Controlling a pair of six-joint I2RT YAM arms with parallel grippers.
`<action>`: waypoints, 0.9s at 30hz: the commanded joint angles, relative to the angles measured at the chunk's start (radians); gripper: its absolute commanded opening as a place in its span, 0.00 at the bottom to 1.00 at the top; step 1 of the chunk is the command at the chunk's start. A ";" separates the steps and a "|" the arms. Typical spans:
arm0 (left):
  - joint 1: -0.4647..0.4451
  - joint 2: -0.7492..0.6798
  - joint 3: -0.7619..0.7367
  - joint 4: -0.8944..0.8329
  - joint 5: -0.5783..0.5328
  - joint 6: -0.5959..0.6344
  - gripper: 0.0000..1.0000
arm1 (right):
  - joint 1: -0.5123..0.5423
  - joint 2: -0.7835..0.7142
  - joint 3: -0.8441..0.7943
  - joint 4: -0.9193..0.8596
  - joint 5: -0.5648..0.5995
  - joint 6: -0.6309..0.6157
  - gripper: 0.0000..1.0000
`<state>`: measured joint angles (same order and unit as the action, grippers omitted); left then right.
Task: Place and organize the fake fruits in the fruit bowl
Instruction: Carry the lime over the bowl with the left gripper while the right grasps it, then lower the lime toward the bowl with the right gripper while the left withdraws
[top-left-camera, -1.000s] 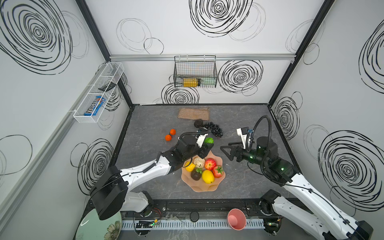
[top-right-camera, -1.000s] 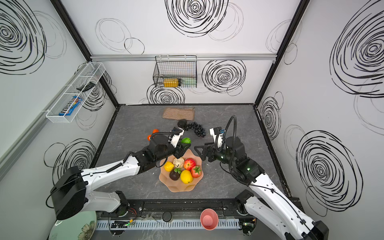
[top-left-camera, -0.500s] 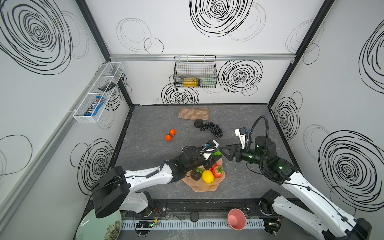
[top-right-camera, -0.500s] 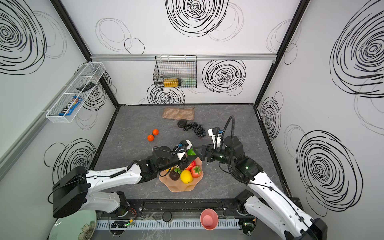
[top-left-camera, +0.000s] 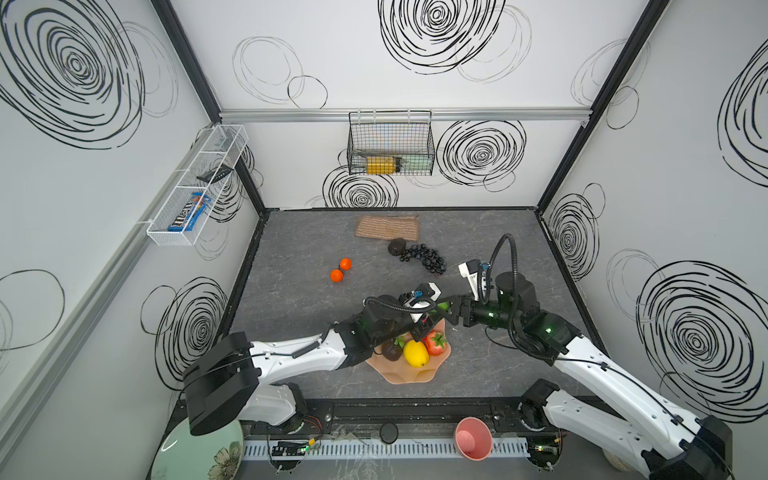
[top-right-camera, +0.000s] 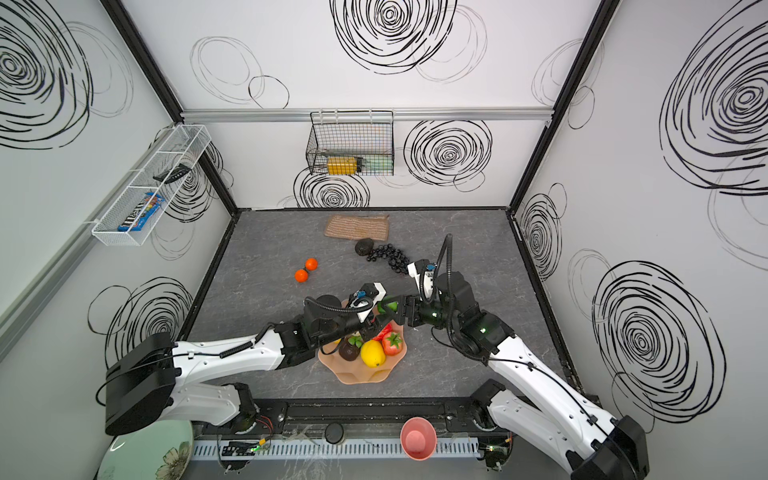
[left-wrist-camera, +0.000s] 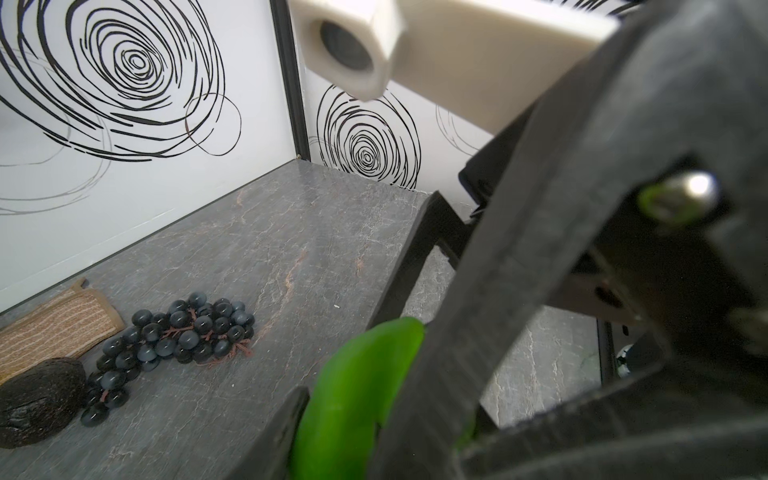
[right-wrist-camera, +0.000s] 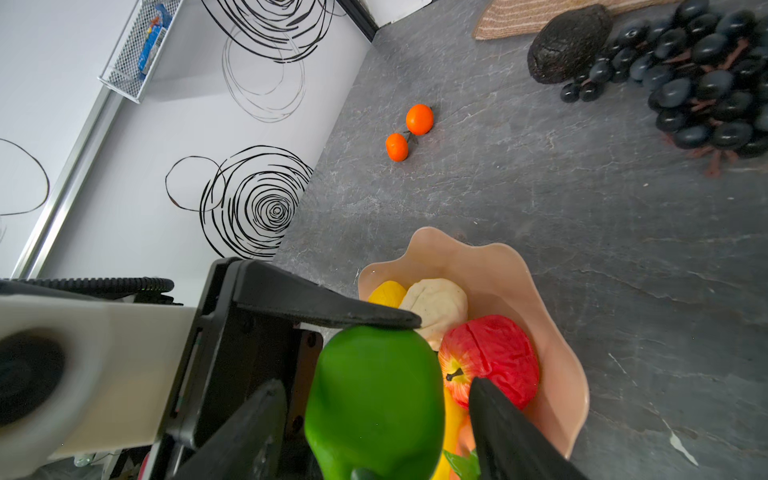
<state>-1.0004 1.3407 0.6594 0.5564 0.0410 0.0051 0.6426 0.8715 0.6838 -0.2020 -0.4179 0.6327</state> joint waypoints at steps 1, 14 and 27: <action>-0.015 -0.002 -0.013 0.082 -0.020 0.037 0.42 | 0.014 0.007 -0.016 0.032 0.001 0.019 0.70; -0.042 0.013 -0.007 0.070 -0.070 0.078 0.46 | 0.026 0.023 -0.007 0.024 0.004 0.000 0.48; -0.029 -0.226 -0.154 0.068 -0.196 -0.051 0.91 | 0.012 0.084 0.074 -0.054 0.122 -0.145 0.46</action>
<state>-1.0374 1.1908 0.5385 0.5613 -0.0998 0.0055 0.6617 0.9398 0.7162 -0.2302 -0.3435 0.5495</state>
